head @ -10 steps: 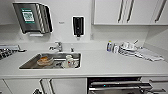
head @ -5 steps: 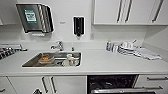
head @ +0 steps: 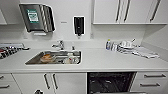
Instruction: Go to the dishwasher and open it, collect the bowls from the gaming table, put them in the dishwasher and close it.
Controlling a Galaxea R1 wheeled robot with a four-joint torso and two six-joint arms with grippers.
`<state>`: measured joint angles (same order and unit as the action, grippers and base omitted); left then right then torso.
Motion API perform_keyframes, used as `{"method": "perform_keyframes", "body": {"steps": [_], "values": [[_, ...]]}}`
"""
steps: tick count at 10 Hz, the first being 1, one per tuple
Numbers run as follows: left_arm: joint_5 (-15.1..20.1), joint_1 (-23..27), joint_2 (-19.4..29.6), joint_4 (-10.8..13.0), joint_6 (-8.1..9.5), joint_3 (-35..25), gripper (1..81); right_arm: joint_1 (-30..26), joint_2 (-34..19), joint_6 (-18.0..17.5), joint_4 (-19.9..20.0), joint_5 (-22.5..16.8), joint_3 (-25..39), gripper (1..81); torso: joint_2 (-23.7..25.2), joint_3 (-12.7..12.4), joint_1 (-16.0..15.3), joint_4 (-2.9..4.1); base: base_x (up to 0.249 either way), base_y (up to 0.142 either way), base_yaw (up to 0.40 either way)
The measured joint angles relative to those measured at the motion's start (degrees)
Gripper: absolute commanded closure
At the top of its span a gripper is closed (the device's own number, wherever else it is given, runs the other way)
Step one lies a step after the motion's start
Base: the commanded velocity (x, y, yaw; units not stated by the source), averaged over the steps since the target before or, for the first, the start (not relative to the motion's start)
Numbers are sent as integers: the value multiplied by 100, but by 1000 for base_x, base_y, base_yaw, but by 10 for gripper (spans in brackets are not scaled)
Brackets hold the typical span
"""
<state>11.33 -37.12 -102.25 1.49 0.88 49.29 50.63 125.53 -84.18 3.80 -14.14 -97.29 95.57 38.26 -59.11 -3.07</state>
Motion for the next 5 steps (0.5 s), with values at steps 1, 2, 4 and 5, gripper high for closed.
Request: {"method": "perform_keyframes", "body": {"steps": [1, 2, 4, 5], "values": [[27, -13, 7, 0, 0, 0, 10, 2, -9, -13, 7, 106, -11, 10, 2, 0, 2, 0, -79, 0, 0], [22, -11, -4, 0, 0, 5, 10, 6, 0, -13, 7, 116, -26, 10, 2, 0, 2, 0, -79, 0, 0], [17, -20, -28, 0, 0, 5, 10, 85, 44, -33, 7, 304, -66, 10, 0, 2, -2, 0, -79, 0, 0], [27, -41, -28, 0, 0, 5, 10, 130, 79, -33, 5, 306, -102, 10, 2, 2, 0, 0, -79, 0, 0]]}}
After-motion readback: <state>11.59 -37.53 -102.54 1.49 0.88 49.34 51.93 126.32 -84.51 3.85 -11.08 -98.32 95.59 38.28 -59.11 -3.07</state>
